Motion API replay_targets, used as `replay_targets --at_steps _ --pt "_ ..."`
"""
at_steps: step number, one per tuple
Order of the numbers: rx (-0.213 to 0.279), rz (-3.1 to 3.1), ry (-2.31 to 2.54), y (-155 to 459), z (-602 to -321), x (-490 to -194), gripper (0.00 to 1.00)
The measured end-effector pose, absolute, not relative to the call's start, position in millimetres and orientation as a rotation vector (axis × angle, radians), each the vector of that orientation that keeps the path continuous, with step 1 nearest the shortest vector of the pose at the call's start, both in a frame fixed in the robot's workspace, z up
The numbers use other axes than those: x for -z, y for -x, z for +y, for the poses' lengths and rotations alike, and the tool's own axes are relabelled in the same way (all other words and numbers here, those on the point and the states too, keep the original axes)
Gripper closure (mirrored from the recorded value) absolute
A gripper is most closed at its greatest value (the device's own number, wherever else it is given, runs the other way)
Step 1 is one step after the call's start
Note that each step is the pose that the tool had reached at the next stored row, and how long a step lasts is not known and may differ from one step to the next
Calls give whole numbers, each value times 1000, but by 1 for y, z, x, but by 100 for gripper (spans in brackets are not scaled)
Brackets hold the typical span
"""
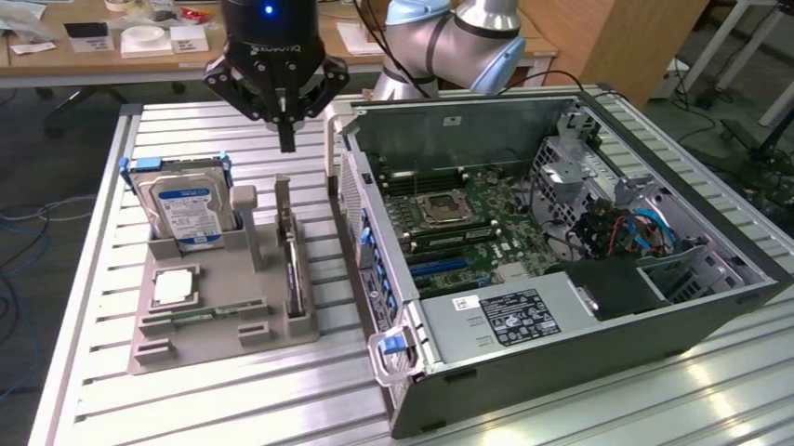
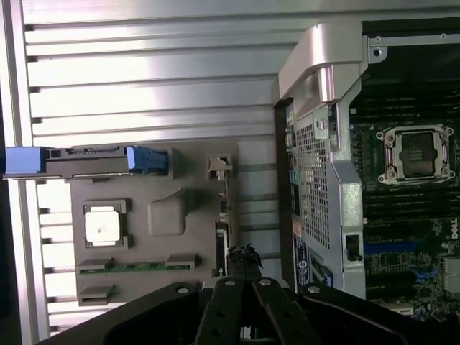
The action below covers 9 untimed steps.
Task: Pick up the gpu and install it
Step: 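Reach for the gpu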
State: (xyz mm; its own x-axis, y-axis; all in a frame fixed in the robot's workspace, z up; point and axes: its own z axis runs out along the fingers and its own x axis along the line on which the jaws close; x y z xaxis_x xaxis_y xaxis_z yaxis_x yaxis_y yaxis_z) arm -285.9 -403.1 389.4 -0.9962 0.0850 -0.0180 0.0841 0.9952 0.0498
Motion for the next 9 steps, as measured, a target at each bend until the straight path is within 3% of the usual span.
replay_targets --at_steps 9 --pt "-76 3118 -132 289 -421 -389 89"
